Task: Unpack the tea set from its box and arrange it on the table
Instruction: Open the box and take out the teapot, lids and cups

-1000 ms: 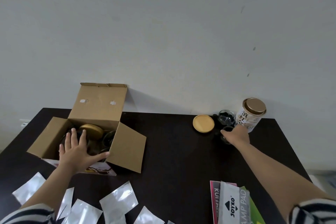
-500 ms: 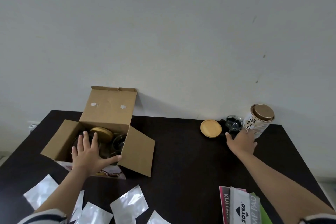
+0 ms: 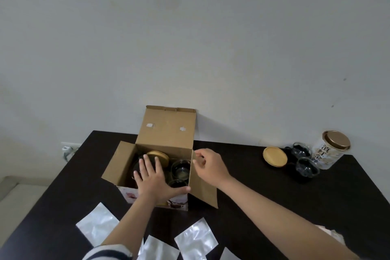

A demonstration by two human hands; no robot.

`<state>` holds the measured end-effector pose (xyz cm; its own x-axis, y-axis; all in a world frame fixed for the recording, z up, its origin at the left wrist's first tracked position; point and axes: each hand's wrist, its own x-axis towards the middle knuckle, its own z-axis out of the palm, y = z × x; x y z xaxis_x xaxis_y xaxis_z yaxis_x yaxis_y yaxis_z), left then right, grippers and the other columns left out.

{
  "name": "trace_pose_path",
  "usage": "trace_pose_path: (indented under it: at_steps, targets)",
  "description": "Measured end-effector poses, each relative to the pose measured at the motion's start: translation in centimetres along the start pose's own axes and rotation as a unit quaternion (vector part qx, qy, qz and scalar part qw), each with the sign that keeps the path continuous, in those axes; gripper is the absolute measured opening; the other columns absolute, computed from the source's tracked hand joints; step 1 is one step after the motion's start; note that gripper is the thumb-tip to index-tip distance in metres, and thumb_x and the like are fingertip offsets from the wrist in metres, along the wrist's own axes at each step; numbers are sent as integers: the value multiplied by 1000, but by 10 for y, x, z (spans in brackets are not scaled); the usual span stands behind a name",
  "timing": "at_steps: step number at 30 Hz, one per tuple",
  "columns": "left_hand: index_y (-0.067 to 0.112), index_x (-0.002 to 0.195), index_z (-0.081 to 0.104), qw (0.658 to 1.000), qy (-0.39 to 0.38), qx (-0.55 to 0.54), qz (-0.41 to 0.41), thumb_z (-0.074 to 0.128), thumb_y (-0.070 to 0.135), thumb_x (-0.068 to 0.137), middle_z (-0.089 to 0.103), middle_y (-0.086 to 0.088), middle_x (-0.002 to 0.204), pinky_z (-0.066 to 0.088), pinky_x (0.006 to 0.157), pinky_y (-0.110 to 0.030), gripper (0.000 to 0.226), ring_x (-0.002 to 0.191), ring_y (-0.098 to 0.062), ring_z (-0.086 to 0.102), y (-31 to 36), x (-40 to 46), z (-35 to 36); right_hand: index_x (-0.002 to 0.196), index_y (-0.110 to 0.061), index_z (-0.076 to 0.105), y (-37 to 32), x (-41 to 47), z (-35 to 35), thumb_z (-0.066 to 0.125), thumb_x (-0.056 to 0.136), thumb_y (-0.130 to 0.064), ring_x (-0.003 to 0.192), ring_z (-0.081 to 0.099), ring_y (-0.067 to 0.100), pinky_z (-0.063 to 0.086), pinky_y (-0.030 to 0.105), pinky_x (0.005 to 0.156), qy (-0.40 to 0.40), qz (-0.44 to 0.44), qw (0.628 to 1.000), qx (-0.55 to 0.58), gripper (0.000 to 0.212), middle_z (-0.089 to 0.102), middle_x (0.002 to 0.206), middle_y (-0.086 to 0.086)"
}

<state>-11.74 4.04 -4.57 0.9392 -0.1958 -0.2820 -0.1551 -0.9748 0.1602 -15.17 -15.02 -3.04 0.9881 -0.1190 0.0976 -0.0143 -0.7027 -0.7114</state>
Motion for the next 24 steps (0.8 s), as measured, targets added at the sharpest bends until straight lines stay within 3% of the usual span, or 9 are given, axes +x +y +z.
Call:
trace_pose_path:
  at_steps: [3, 5, 8, 11, 16, 20, 23, 24]
  targets:
    - [9, 148, -17, 1000, -4, -5, 8, 20, 104, 24, -29, -23, 150, -1, 113, -58, 160, 139, -39, -26, -2, 2, 1, 123, -9, 60, -33, 29, 27, 61, 92, -24, 102, 63, 19, 52, 28, 84, -74, 44, 996, -27, 35, 64, 112, 6]
    - [9, 147, -17, 1000, -2, -12, 11, 20, 104, 23, -30, -23, 150, -2, 113, -58, 160, 138, -40, -27, -3, 2, 2, 113, -9, 61, -48, 46, 40, 59, 92, -26, 91, 63, 22, 52, 30, 73, -117, 73, 983, -124, 27, 64, 103, 7]
    - [8, 147, -18, 1000, -4, -13, 14, 23, 104, 25, -30, -24, 150, -2, 112, -58, 161, 138, -40, -28, -3, 3, 4, 83, -13, 57, -59, 67, 52, 65, 88, -25, 70, 60, 20, 41, 27, 52, -192, 88, 941, -264, 16, 61, 81, 5]
    - [7, 147, -17, 1000, 1, -19, 21, 29, 104, 29, -30, -24, 150, -3, 112, -58, 159, 138, -40, -28, -3, 5, 6, 72, -14, 54, -61, 77, 60, 69, 84, -30, 63, 57, 18, 41, 28, 50, -255, 104, 894, -354, 24, 60, 76, 4]
    - [6, 148, -13, 999, 11, -30, 32, 14, 104, 21, -27, -24, 151, -2, 112, -58, 163, 139, -40, -26, -3, 3, 5, 82, -14, 54, -60, 77, 70, 66, 88, -33, 64, 51, 16, 38, 27, 55, -239, 92, 873, -415, 23, 50, 69, 2]
    - [6, 148, -14, 999, 11, -26, 37, 7, 102, 17, -27, -24, 151, -2, 112, -58, 163, 138, -40, -27, -3, 3, 3, 71, -15, 51, -53, 76, 78, 67, 86, -32, 70, 56, 19, 42, 28, 59, -207, 90, 885, -408, 28, 53, 70, 0]
    - [6, 147, -15, 999, 6, -17, 33, 3, 101, 16, -26, -24, 151, -1, 112, -58, 163, 139, -41, -26, -2, 4, 3, 90, -13, 62, -51, 74, 83, 64, 88, -26, 91, 63, 25, 45, 30, 69, -179, 85, 895, -400, 13, 67, 97, 6]
    - [6, 147, -16, 999, 4, -15, 31, 6, 102, 18, -26, -24, 151, -1, 112, -58, 162, 139, -41, -26, -1, 4, 4, 102, -9, 61, -49, 73, 85, 64, 89, -24, 99, 60, 27, 46, 32, 74, -167, 89, 897, -400, 19, 66, 106, 10]
